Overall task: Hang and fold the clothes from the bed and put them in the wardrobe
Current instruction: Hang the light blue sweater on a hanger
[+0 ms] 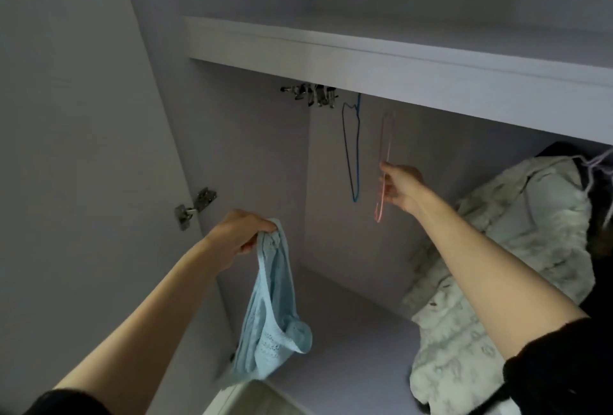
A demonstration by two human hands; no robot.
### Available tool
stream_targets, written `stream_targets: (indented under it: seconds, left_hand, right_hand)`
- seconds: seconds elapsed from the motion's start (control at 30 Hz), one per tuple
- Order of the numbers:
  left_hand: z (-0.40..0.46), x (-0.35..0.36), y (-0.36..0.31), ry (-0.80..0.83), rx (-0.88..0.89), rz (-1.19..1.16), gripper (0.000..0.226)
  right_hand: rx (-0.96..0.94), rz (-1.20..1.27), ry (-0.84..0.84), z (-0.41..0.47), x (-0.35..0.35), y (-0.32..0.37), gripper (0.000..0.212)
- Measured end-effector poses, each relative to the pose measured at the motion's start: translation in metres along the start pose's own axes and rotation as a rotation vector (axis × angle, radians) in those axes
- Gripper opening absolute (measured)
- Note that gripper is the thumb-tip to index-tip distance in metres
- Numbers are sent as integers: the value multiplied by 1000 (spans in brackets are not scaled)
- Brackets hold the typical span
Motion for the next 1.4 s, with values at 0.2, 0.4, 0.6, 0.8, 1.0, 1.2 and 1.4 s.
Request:
stream_targets:
  seconds: [0.2, 0.4, 0.6, 0.8, 1.0, 1.2, 1.4]
  left_hand:
    - [4, -8, 0, 32, 30, 18, 18]
    - [7, -14, -4, 68, 45, 14, 13]
    - [12, -14, -2, 75, 30, 22, 4]
    - [13, -16, 0, 96, 34, 10, 3]
    - [6, -18, 2, 111, 50, 44, 14]
    - [6, -34, 3, 70, 31, 32, 23]
    - [10, -41, 11, 14, 3, 14, 16]
  right_hand:
    - [53, 145, 38, 3, 13, 17, 28]
    - [25, 237, -63, 3, 13, 28, 19]
    - [-121, -268, -303, 8, 2, 34, 16]
    - [-847, -1232, -341, -12, 41, 39, 60]
    - [-118, -411, -71, 20, 79, 20, 62]
    - [-51, 34, -129, 40, 91, 27, 17]
    - [-191, 119, -186, 22, 89, 9, 25]
Point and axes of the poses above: each hand's wrist, its own z-axis towards the middle knuckle, its own x-axis out of the palm, y = z × x, the point moved 4 cm from there along z, towards the middle knuckle, and after that the axes turned 8 degrees about z, right-handed, at the moved point
